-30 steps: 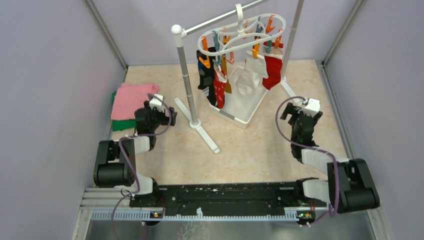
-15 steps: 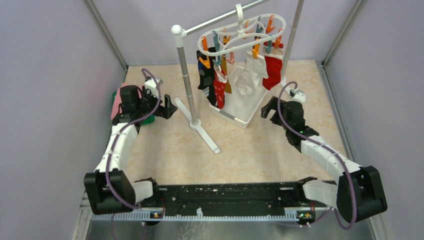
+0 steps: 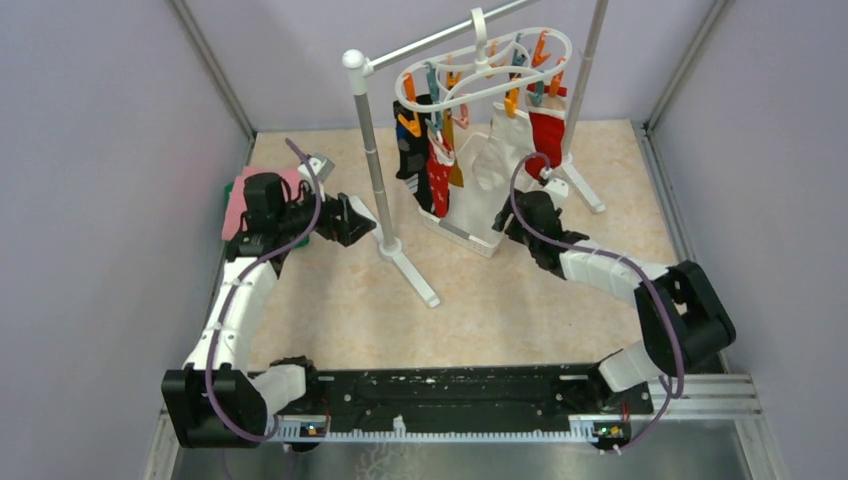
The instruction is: Remove the socks clipped to the hanger
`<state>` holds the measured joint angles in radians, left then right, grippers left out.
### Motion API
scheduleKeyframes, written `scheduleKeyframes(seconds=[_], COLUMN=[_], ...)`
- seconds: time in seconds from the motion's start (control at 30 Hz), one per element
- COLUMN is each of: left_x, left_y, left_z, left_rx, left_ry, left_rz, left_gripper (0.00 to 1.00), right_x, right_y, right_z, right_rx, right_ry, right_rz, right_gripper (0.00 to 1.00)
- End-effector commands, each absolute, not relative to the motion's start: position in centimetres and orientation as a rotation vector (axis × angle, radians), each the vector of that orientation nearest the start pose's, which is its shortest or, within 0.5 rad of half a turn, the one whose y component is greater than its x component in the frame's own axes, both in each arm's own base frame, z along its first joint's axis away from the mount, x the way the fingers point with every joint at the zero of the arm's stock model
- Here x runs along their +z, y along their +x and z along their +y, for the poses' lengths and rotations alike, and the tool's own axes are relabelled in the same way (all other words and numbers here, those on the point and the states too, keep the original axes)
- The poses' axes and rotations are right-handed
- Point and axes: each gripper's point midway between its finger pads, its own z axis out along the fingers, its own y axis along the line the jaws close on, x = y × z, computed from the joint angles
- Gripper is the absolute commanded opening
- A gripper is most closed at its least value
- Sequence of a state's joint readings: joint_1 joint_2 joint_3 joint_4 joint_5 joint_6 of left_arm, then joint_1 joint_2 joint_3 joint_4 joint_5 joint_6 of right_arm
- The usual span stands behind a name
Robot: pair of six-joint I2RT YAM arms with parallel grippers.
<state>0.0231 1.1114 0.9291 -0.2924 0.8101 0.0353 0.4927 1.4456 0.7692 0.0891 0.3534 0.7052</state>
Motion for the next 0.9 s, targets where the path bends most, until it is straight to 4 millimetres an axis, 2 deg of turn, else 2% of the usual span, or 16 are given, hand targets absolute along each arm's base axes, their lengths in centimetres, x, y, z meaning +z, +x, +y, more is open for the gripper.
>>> scheduleKeyframes(seconds=[0.0,0.1,0.2,0.27,0.4,0.53,0.7,0.87], left_x=[26.1,26.4,27.0,27.3,27.8,26.6,24.3,21.9], left_y=[30.7,29.9,28.5,26.9,24.1,22.5,21.7,22.3], left_z=[-13.8,-14.2,-14.2,-14.6,-15.9,-16.9,-17.9,-18.5], left_rx=[-0.804,-0.812,-0.817,-0.855,-0.927,-0.971,-0.914,-0.863], left_ry=[0.602,0.612,0.632,0.665,0.752,0.837,0.951,1.030], left_rz=[1.814,1.816,1.828,1.828,1.790,1.790,1.814,1.861], left_gripper=[0.96,0.93,0.92,0.92,0.91,0.90,0.88,0.87], right_x=[11.3,9.8,8.6,8.4,8.7,10.0,9.6,8.0], right_y=[39.0,38.8,37.7,36.5,33.4,30.4,25.8,22.2], right_z=[17.3,17.3,16.7,15.9,13.6,11.7,9.9,9.9], right_rx=[0.329,0.312,0.281,0.268,0.239,0.235,0.260,0.337], right_ry=[0.458,0.440,0.431,0.433,0.443,0.462,0.562,0.631], right_rz=[2.051,2.085,2.125,2.132,2.118,2.112,2.170,2.233], right_gripper=[0.65,0.44,0.16,0.05,0.04,0.06,0.07,0.16])
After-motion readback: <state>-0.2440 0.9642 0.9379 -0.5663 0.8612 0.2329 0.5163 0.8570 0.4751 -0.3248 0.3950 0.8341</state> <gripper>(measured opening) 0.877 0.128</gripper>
